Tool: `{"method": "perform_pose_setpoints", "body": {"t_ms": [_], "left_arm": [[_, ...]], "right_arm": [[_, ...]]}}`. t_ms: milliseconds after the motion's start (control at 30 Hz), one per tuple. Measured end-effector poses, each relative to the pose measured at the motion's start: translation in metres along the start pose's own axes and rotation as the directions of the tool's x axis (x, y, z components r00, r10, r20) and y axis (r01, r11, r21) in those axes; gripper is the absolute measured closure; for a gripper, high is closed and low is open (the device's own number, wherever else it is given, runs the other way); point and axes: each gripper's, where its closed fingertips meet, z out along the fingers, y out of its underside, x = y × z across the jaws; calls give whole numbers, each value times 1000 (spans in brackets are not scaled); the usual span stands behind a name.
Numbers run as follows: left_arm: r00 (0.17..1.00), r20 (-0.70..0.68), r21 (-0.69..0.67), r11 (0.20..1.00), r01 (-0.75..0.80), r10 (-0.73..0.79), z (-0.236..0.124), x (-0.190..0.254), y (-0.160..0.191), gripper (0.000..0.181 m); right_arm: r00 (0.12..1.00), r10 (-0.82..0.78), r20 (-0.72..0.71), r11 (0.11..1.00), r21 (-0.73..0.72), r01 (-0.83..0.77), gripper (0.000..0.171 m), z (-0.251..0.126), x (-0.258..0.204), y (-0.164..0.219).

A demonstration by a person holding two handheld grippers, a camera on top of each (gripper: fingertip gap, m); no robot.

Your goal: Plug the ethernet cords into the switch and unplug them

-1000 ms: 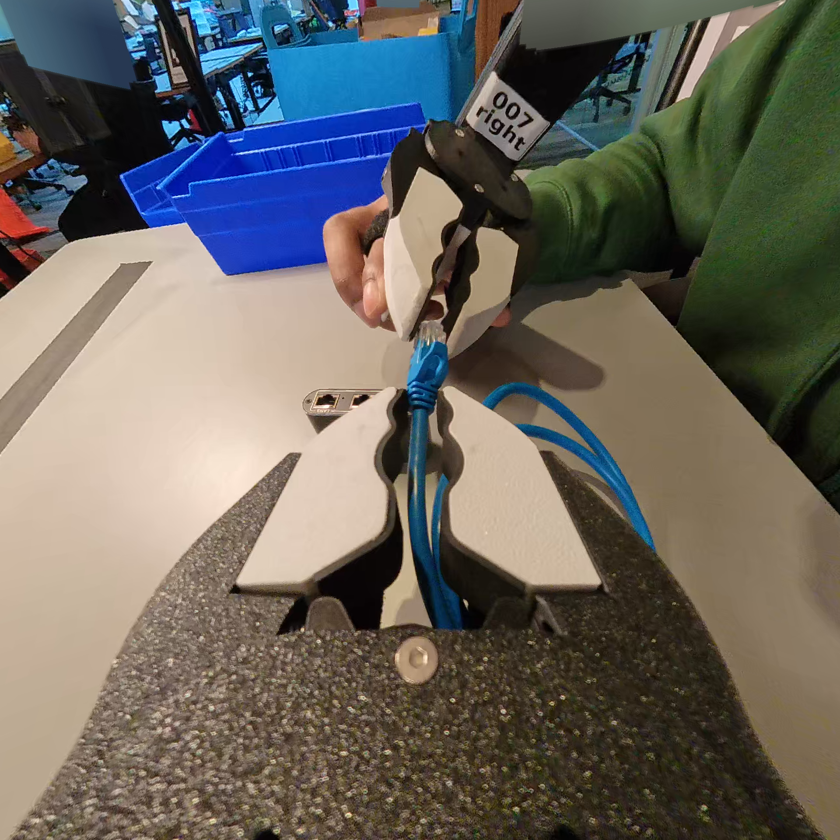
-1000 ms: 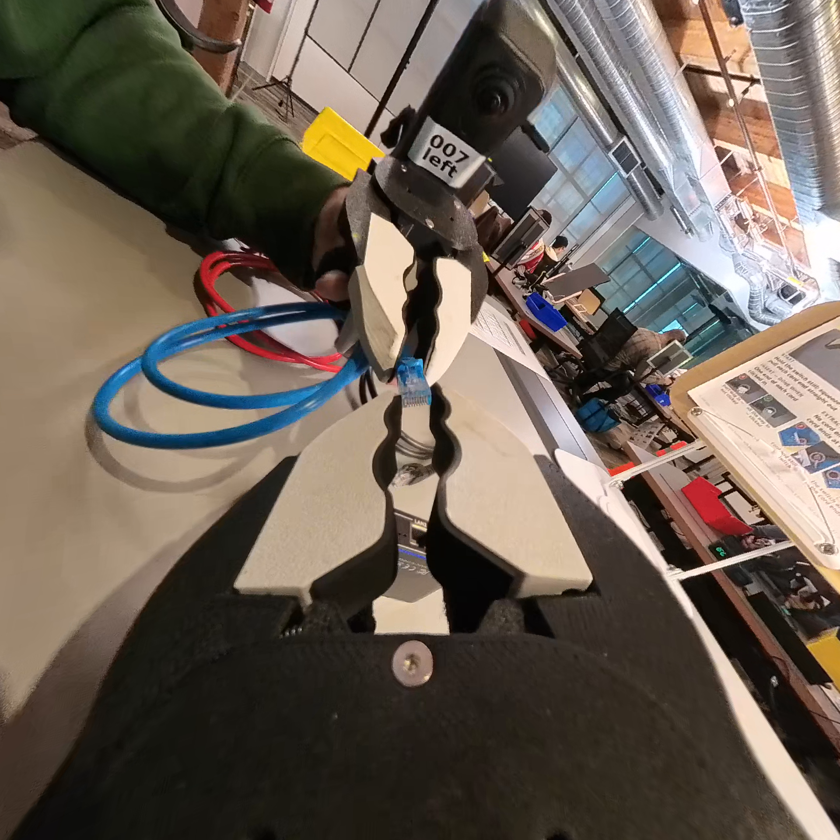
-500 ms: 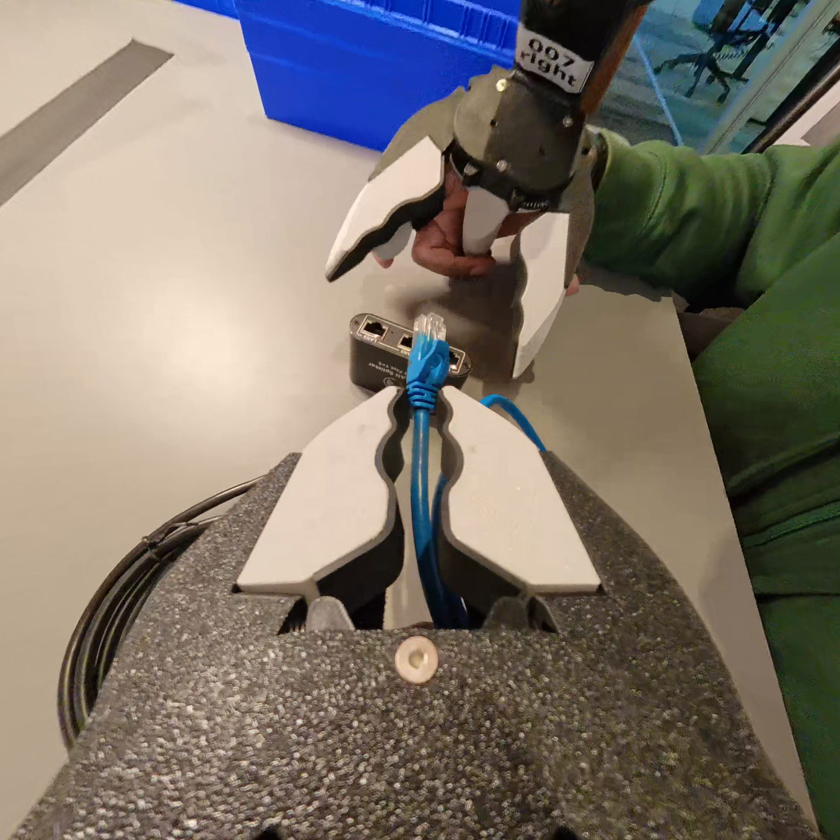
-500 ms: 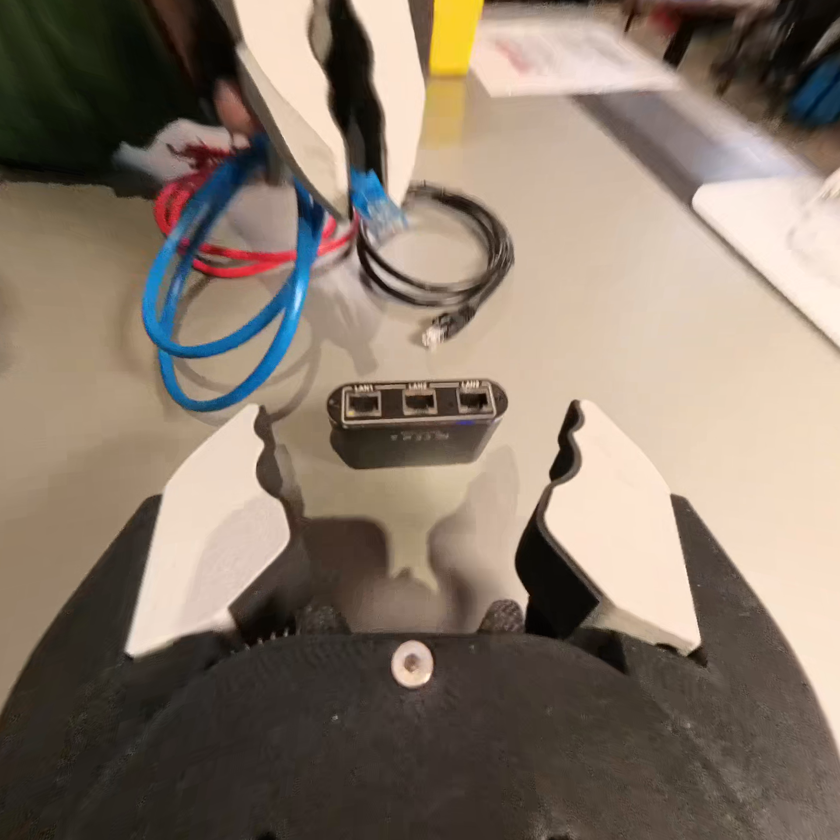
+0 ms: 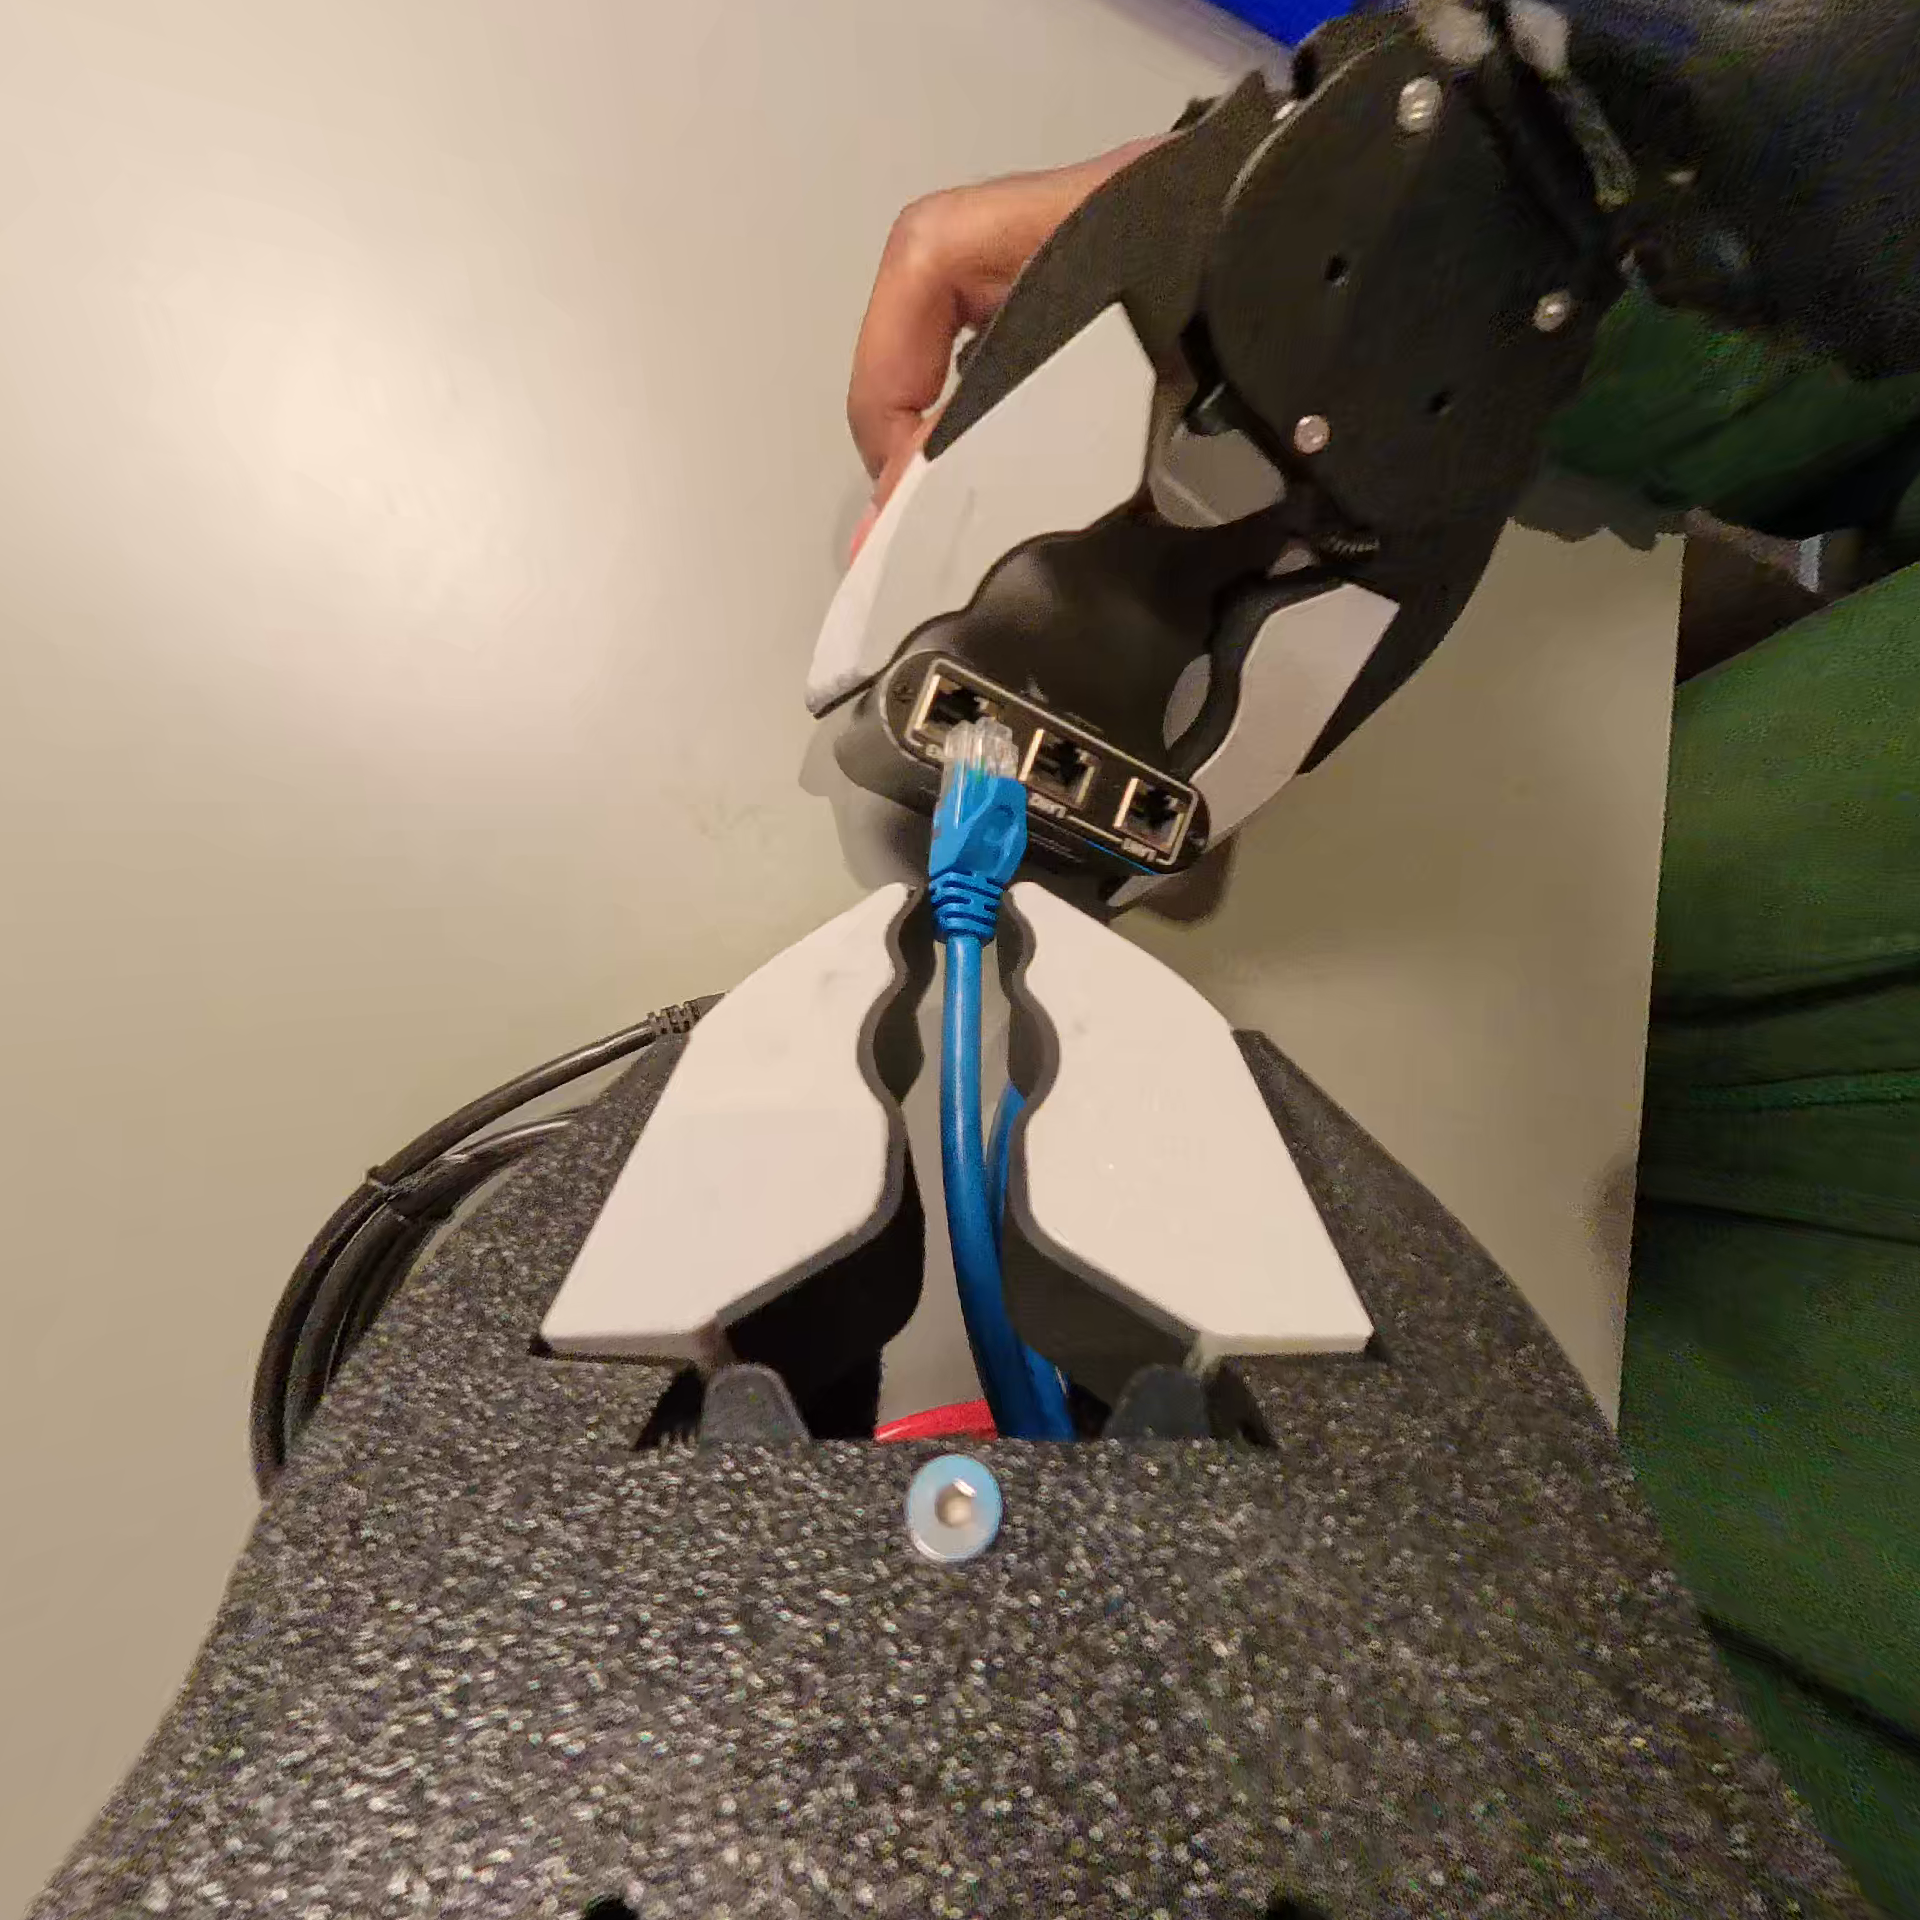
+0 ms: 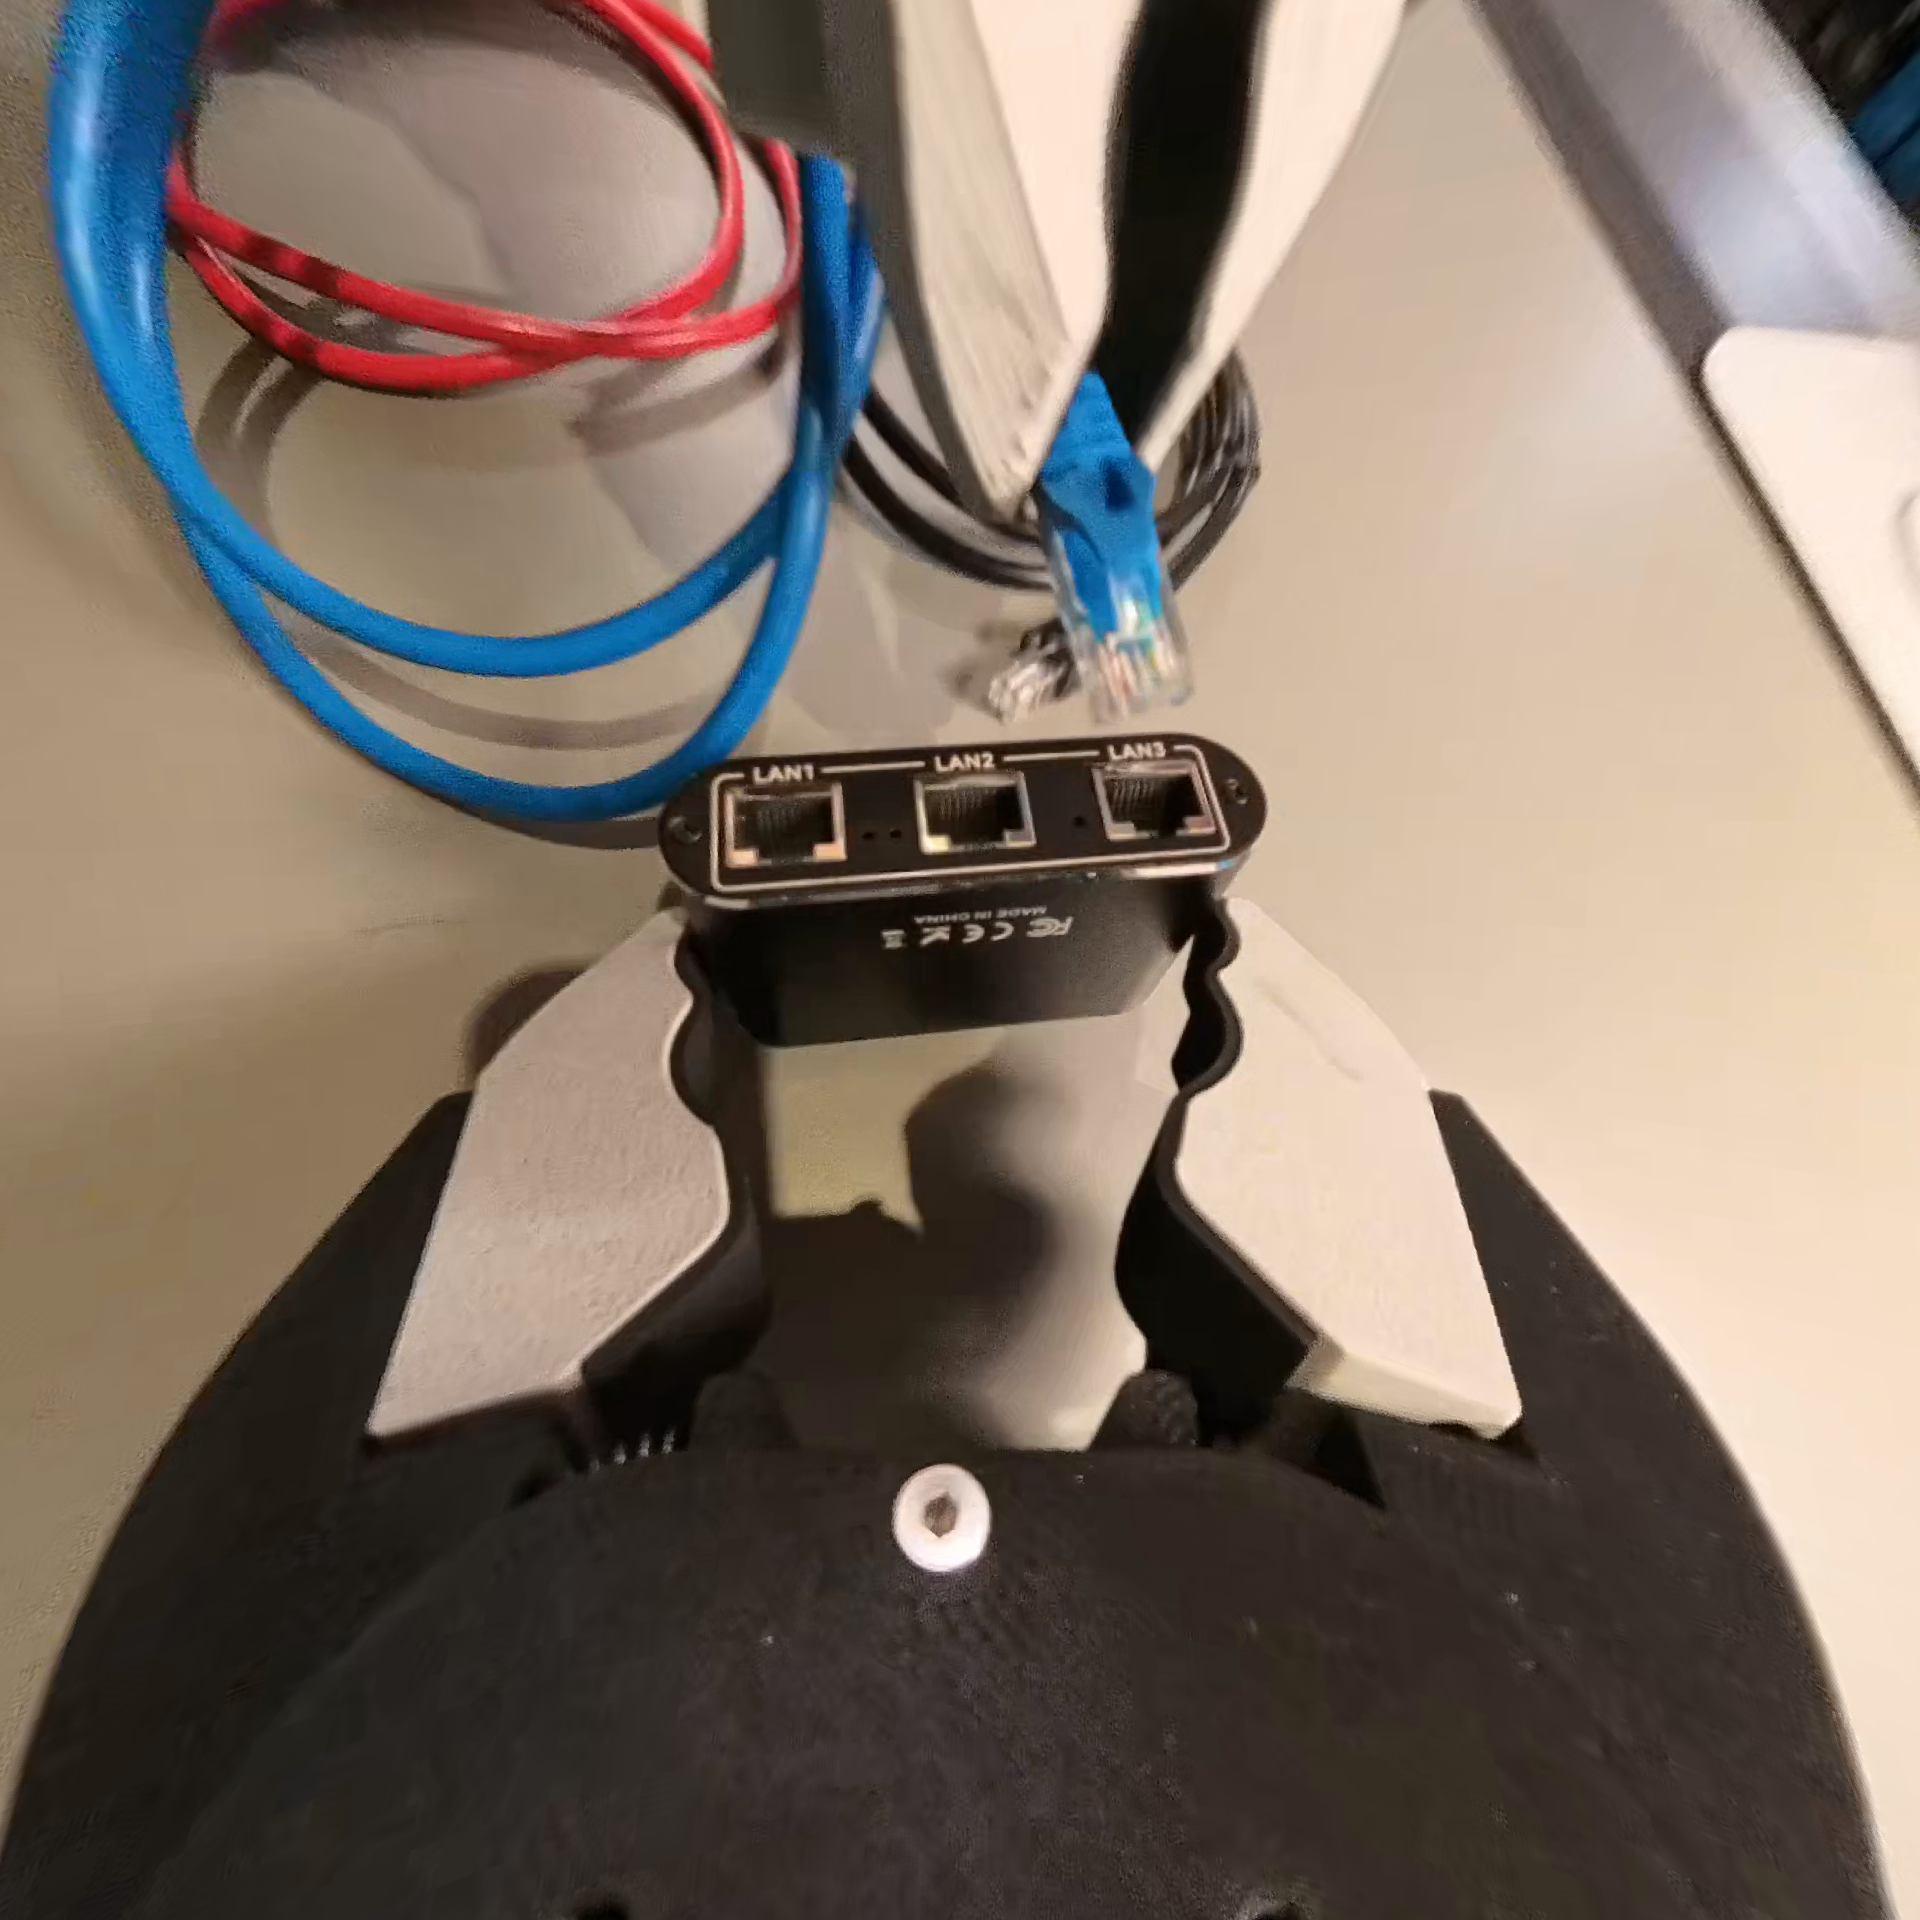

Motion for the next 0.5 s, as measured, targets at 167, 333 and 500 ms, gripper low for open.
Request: {"method": "perform_pose_setpoints", "body": {"t_ms": [167,333,500], "left_arm": [[1000,21,-65,998,1,0,-1,4,3,169],[999,45,-88,996,11,-7,-4,8,8,169],[989,140,-74,997,-29,39,-14,11,3,169]], "right_arm": [[995,-91,-36,996,16,92,85,0,-4,-4],[957,-230,-179,973,-73,221,85,1,5,-6],[852,-389,-351,918,-226,326,84,-6,17,-15]]}}
